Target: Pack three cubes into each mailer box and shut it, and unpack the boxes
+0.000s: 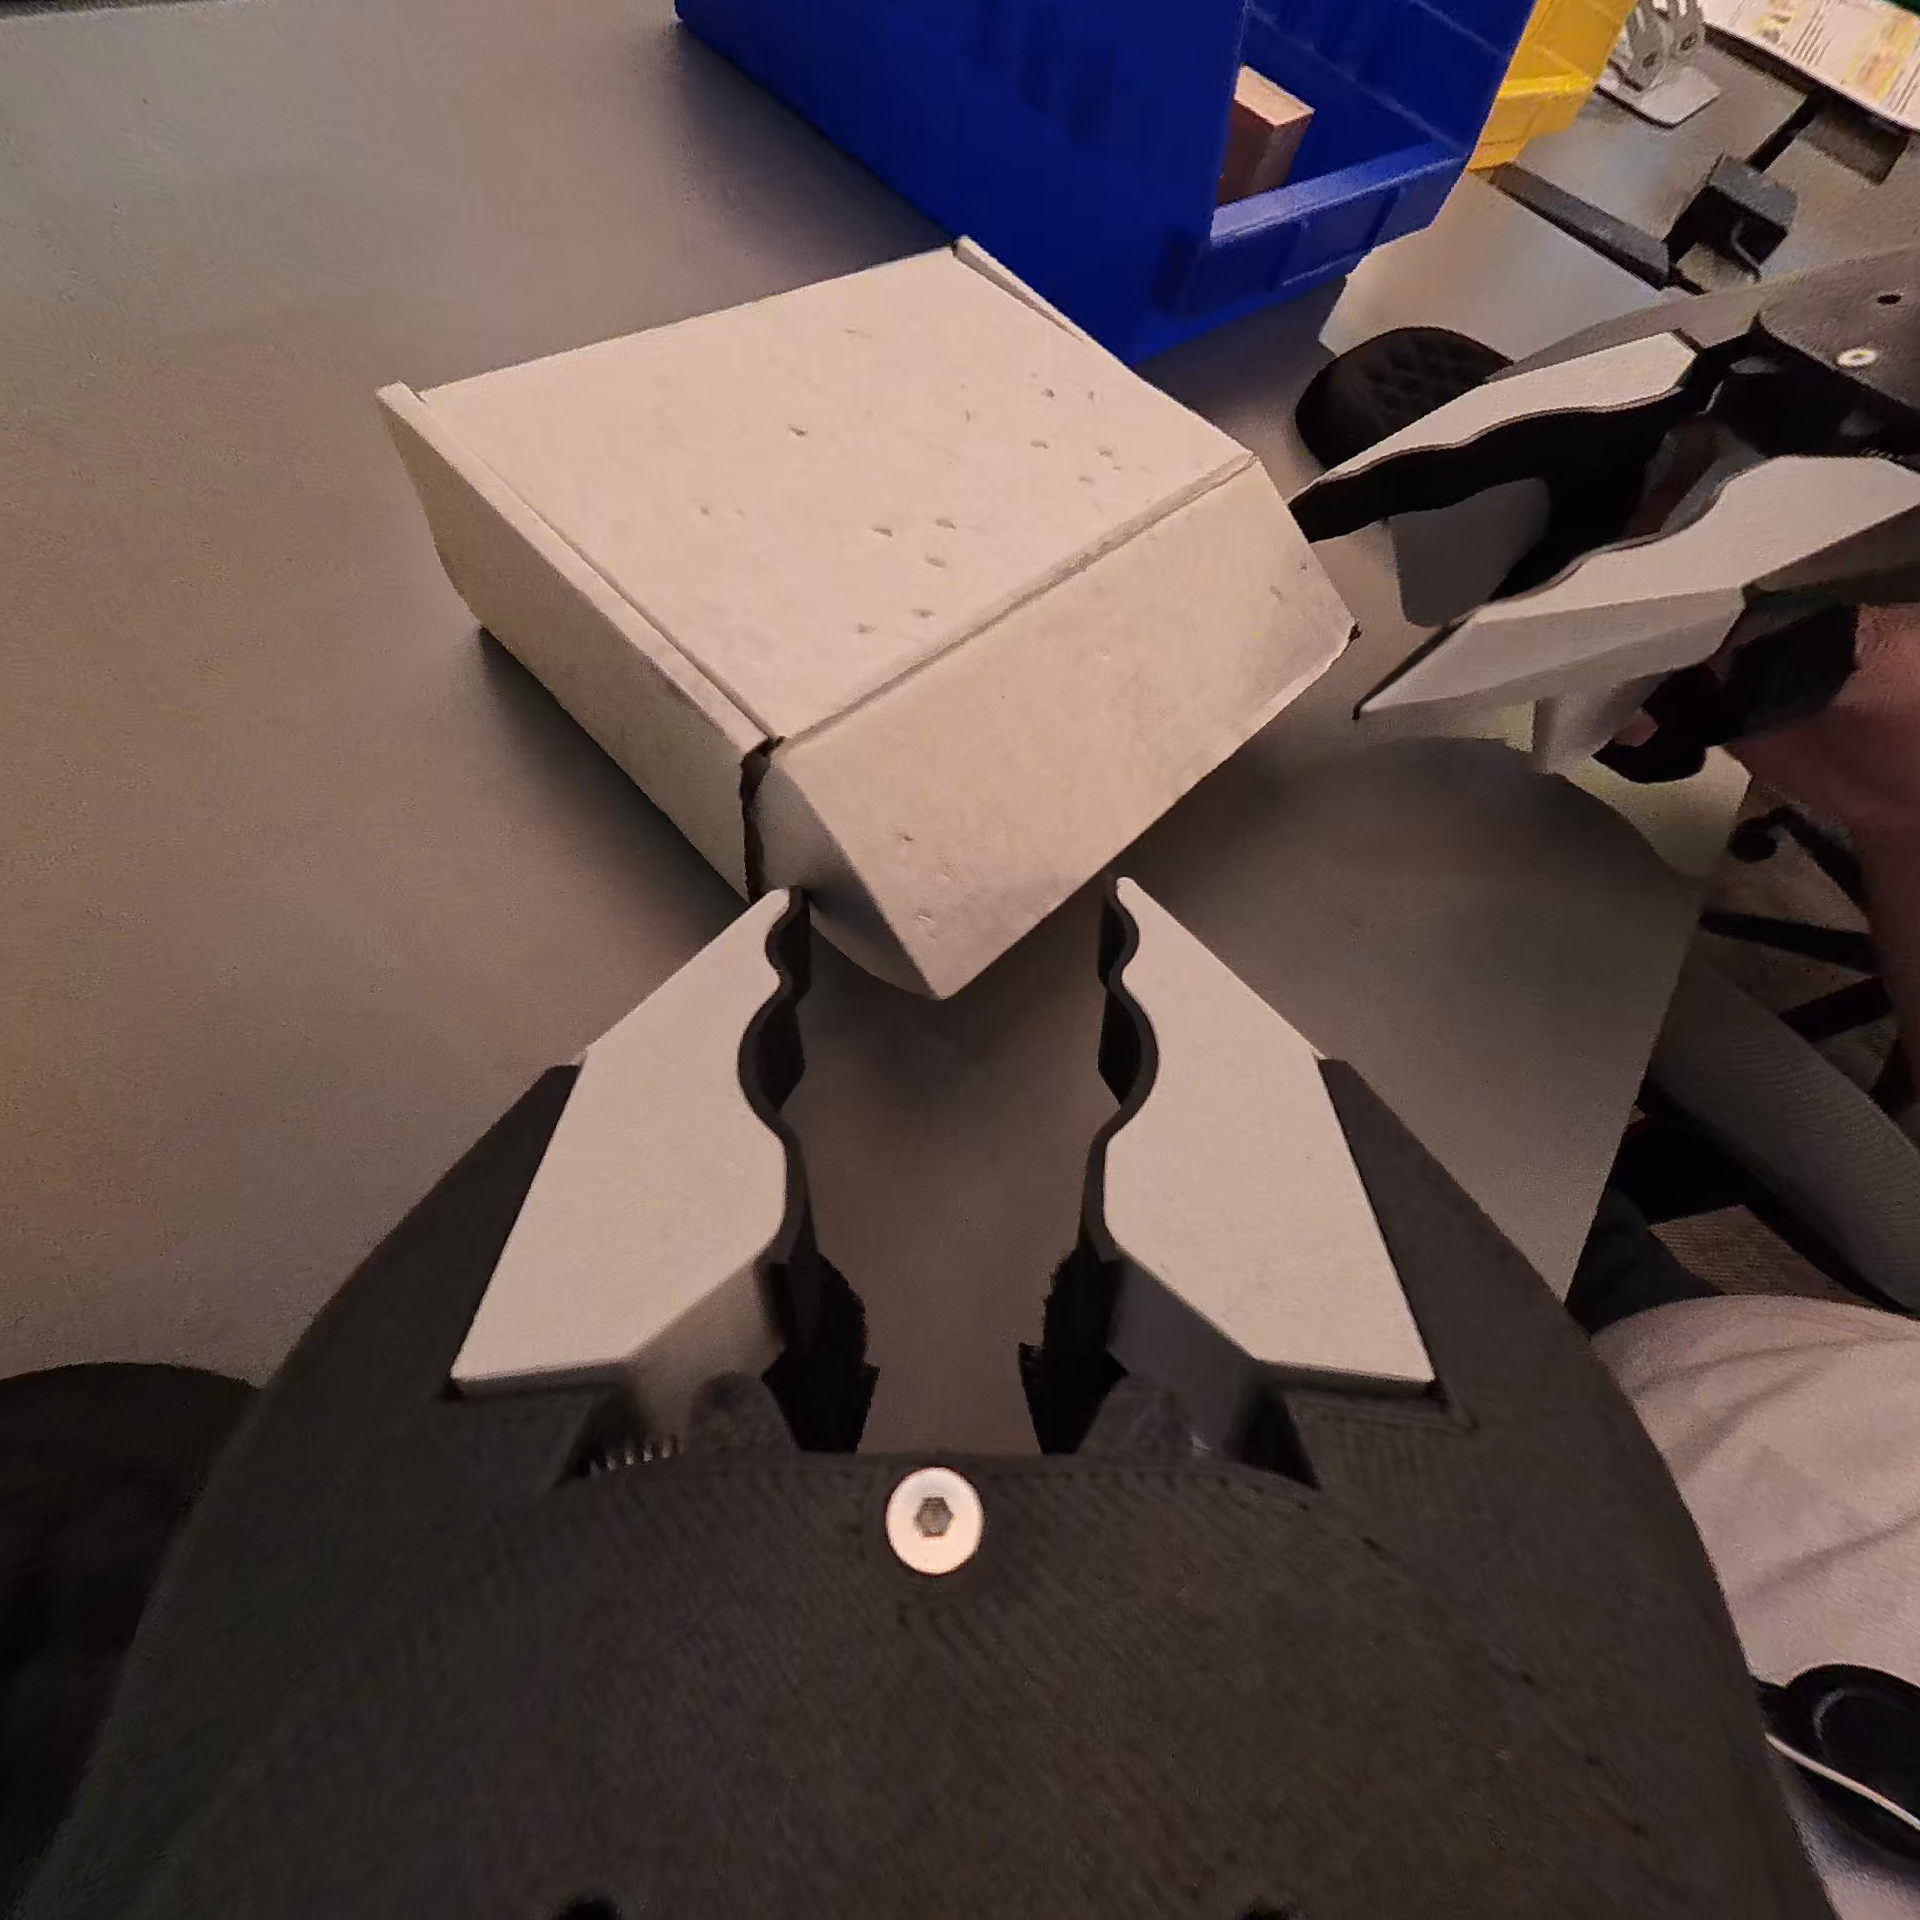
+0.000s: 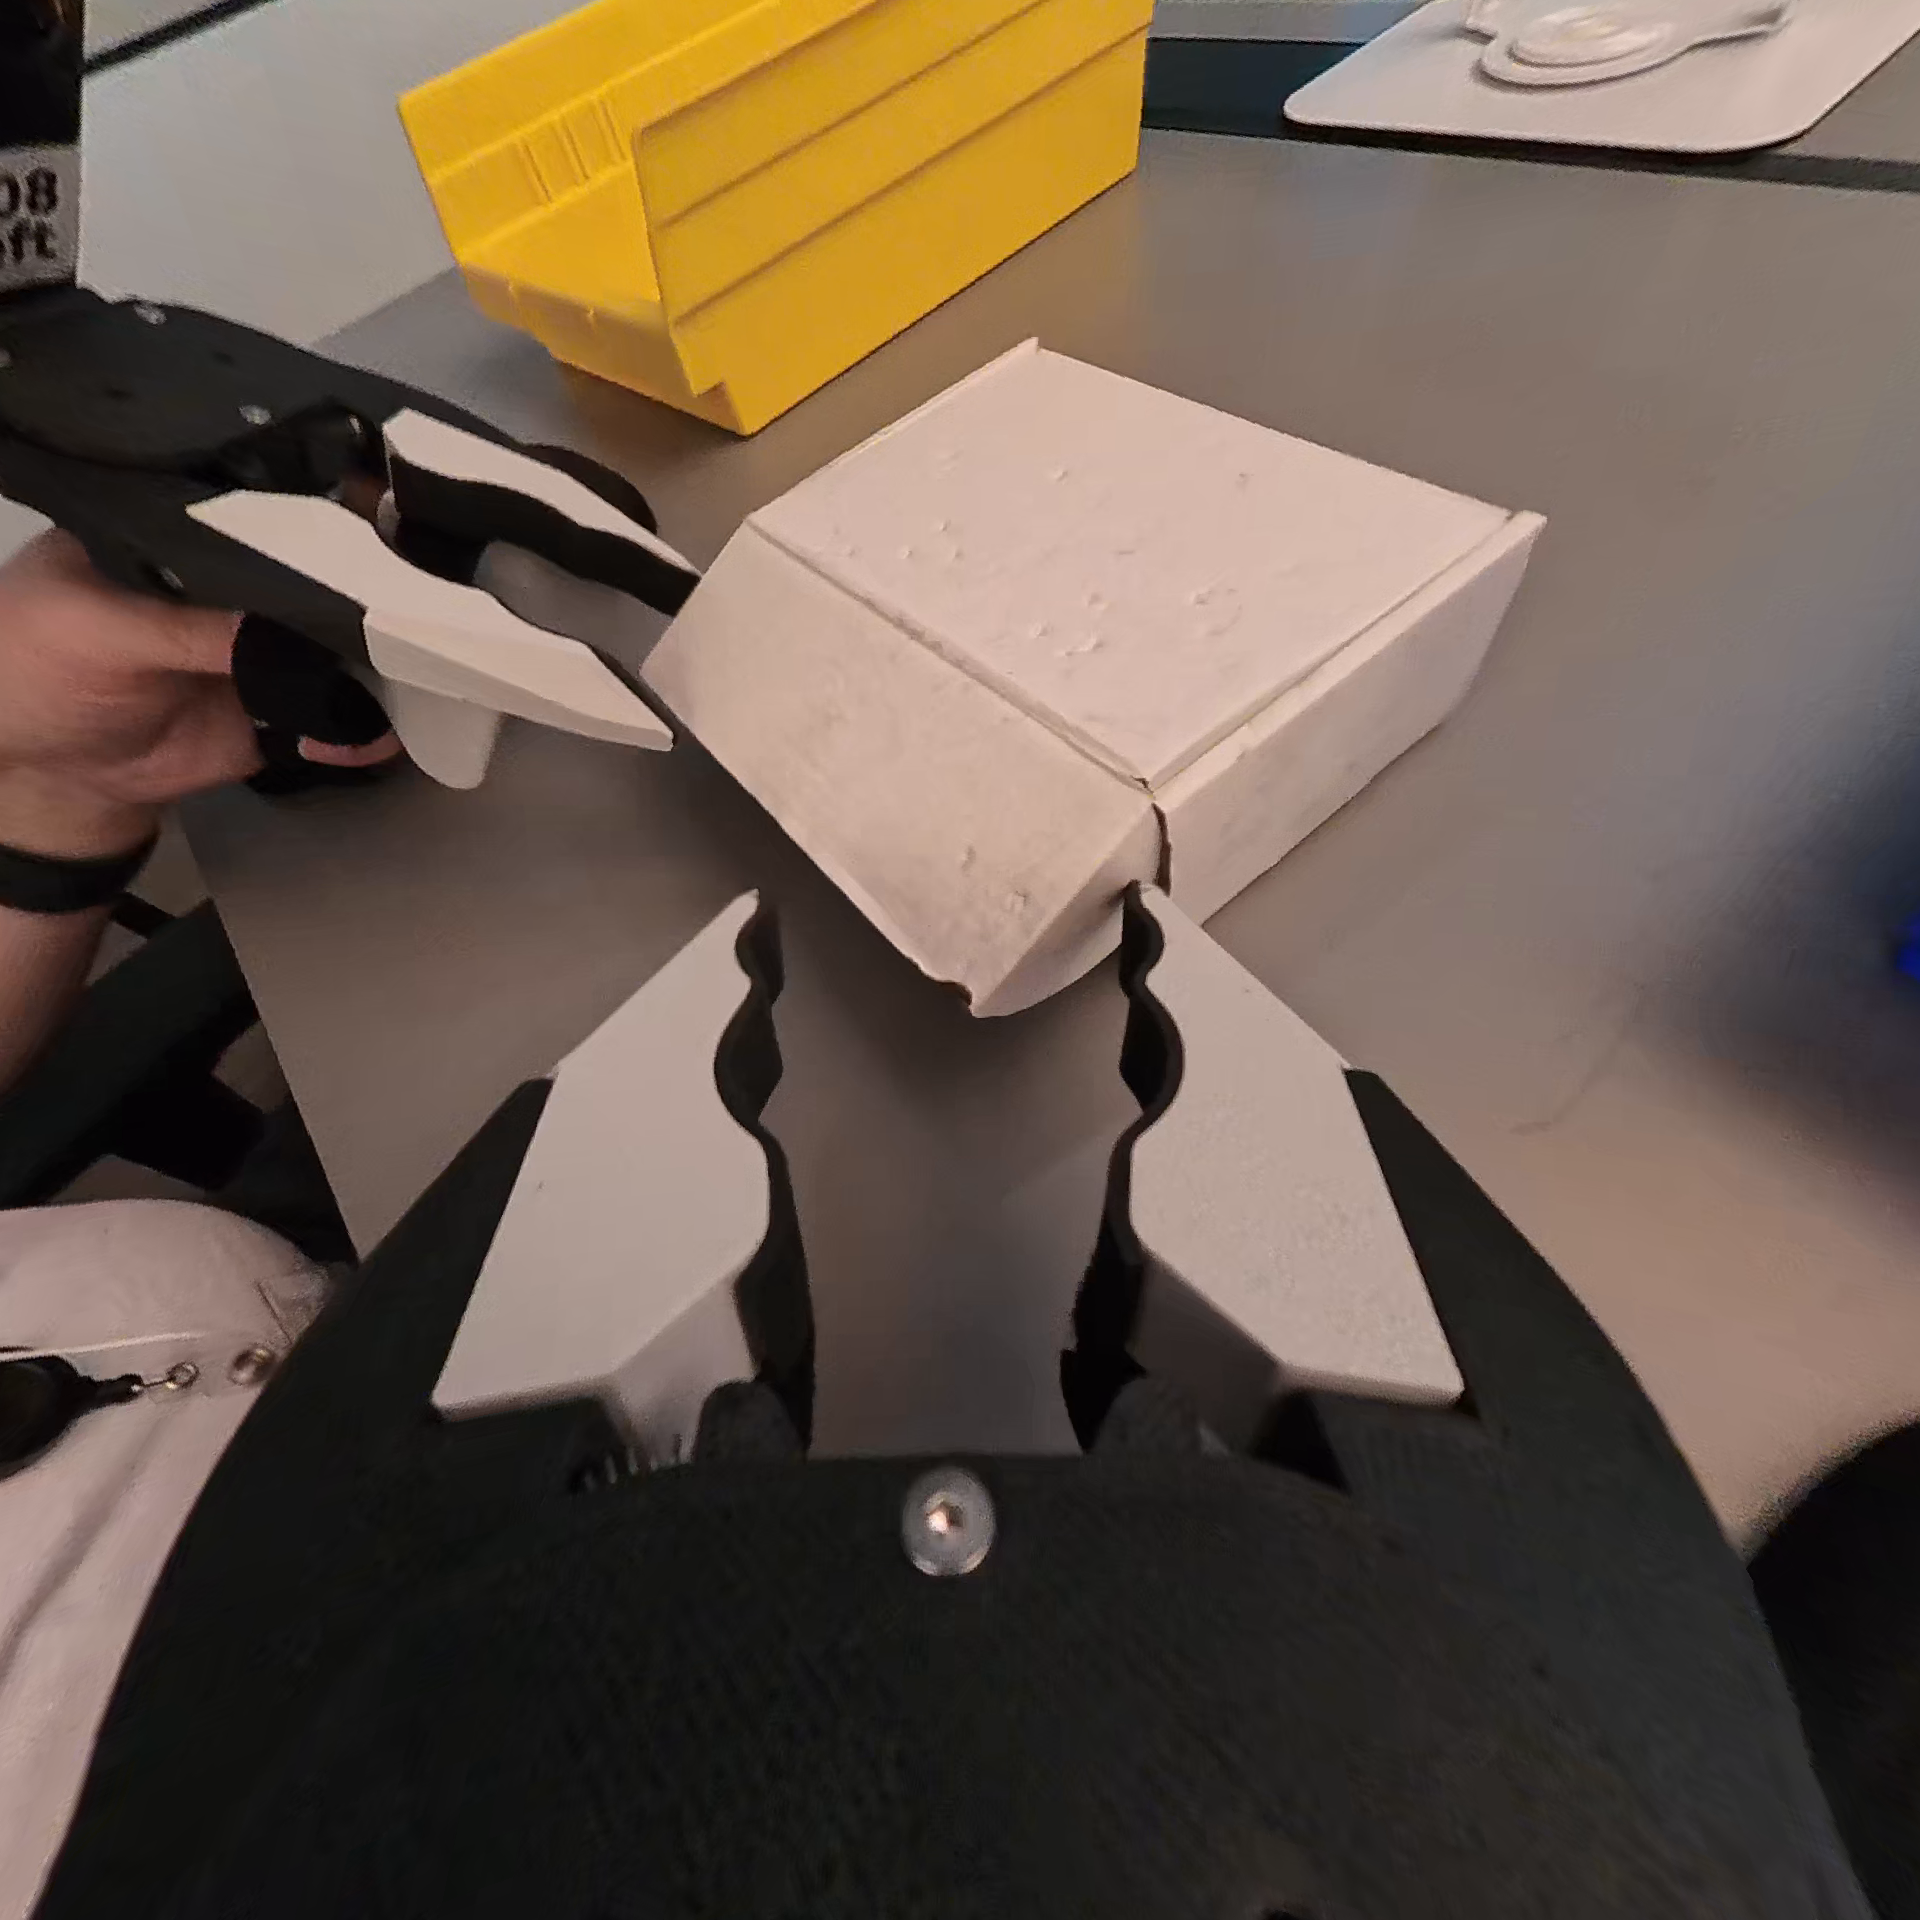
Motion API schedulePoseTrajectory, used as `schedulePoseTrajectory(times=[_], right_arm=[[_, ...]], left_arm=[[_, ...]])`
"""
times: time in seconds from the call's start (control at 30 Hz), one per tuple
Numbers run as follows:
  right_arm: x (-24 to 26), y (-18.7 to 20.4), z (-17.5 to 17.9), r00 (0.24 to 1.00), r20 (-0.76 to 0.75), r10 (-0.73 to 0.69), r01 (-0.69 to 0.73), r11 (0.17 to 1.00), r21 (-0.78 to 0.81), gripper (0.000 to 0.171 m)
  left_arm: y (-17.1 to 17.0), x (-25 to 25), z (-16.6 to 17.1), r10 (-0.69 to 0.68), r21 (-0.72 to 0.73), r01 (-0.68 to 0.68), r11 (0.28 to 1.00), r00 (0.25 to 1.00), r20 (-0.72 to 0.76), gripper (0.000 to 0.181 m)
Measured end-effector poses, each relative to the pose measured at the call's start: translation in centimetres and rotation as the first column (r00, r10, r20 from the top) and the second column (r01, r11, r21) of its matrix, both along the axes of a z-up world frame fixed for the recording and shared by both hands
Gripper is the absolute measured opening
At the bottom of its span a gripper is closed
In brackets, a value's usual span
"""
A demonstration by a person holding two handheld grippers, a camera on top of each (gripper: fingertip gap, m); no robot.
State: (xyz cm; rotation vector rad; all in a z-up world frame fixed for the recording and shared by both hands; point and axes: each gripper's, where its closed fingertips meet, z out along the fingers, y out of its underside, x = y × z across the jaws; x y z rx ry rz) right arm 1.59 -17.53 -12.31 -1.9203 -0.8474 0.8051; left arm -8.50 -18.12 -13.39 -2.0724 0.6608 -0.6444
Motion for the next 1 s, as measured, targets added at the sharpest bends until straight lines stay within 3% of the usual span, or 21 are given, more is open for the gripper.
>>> schedulePoseTrajectory(times=[0.27, 0.47, 0.5, 0.6, 0.77, 1.0], right_arm=[[0.5, 1.2, -0.2, 0.999, -0.02, -0.04, 0.038, 0.996, -0.081, 0.047], [0.7, 1.9, -0.8, 0.996, 0.08, -0.045, 0.05, 0.997, -0.058, 0.041], [0.8, 2.3, -1.5, 0.991, 0.119, -0.054, 0.062, 0.996, -0.067, 0.039], [0.5, 2.9, -2.7, 0.984, 0.17, -0.05, 0.07, 0.991, -0.111, 0.045], [0.4, 3.1, -2.5, 0.981, 0.19, -0.045, 0.052, 0.998, -0.03, 0.048], [1.3, 4.4, -3.2, 0.97, 0.241, -0.024, 0.027, 1.0, -0.006, 0.085]], left_arm=[[0.8, -0.4, 0.0, -0.022, -0.044, 0.021, 0.999, 1.0, -0.016, 0.045], [1.3, -0.4, -0.2, -0.041, -0.053, 0.038, 0.998, 0.997, -0.064, 0.045], [1.6, -0.6, -0.5, -0.032, -0.044, 0.028, 0.999, 0.996, -0.087, 0.038], [2.5, -0.7, -1.6, -0.006, -0.06, -0.002, 0.998, 0.99, -0.14, 0.036], [2.9, -1.3, -0.7, 0.0, 0.015, 0.003, 1.0, 0.986, -0.169, 0.031], [4.4, -3.3, 0.3, -0.025, 0.071, 0.045, 0.997, 0.967, -0.254, 0.052]])
